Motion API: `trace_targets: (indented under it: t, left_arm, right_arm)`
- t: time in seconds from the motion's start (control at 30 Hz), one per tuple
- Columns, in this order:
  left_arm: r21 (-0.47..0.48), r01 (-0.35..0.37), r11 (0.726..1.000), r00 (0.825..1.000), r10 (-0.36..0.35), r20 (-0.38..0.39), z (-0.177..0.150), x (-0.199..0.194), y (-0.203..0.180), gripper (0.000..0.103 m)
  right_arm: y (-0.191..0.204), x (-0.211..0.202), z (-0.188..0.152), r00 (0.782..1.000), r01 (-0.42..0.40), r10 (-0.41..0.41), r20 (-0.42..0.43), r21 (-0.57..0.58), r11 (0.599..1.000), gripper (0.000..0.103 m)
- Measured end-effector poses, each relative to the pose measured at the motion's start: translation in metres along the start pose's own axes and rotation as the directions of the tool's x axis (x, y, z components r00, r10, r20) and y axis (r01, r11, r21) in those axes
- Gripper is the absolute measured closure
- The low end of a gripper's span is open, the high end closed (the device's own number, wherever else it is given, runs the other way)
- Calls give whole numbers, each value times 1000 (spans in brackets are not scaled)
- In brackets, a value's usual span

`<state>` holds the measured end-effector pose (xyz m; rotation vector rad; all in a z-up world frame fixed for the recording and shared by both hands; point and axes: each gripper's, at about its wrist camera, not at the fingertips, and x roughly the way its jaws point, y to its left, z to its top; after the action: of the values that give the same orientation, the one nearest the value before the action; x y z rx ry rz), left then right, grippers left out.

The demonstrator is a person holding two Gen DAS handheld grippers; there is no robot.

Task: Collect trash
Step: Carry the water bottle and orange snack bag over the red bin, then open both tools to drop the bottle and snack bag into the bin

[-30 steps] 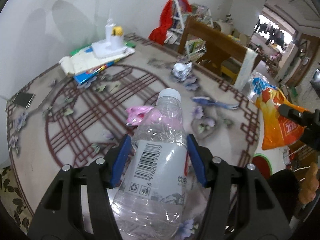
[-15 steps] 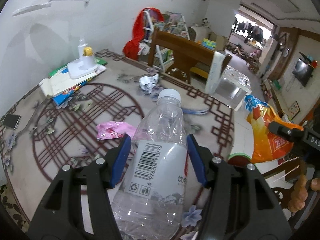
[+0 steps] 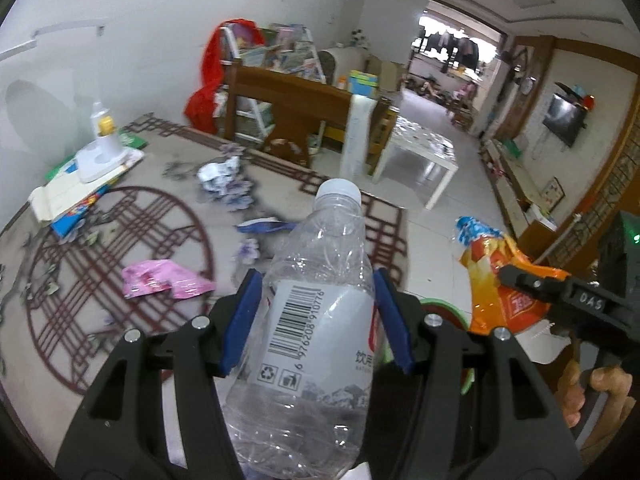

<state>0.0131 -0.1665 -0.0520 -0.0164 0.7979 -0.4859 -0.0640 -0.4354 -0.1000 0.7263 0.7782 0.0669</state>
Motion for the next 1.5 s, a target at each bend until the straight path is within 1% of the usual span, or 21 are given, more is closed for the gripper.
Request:
trace_targets:
  t: [0.2,0.33,0.53,0.8,0.9,1.07,1.2,1.3,1.5]
  left_arm:
    - [58,62,996,998,-60,-25,1,12,-34,48]
    - [81,98,992,994,-94,-56,-1,25,-56,48]
    - [97,164,982,980,-151,-127,-8,51,-86,48]
    - [154,222,963,963,-191,-190,-14,79,-125,48]
    - [169,244,955,956,-208,-206,-16,84,-140,48]
    - [197,274,941,944,-224,-241,-22,95,-158,48]
    - [222,294,930,934,-230,-273,-28,101,-170,48]
    - [238,299,924,932,-229,-280,-31,104,-176,48]
    - [229,295,928,929,-222,-297,-32,111,-176,48]
  right_arm:
    - [-33,-17,-3,999,42,-44,25,76,996,59]
    - [-51,-28,-6,996,68,-74,46,127,990,59]
    - [-71,-39,-9,993,93,-103,58,165,982,59]
    - [-93,-50,-9,986,130,-149,74,214,968,59]
    - [-103,-55,-10,981,156,-178,80,230,961,59]
    - [-121,-59,-11,974,185,-214,74,278,943,59]
    - [-128,-59,-10,970,203,-232,67,292,935,59]
    - [-131,-59,-11,969,214,-242,59,298,930,58]
    - [-136,-54,-13,966,233,-257,39,309,922,58]
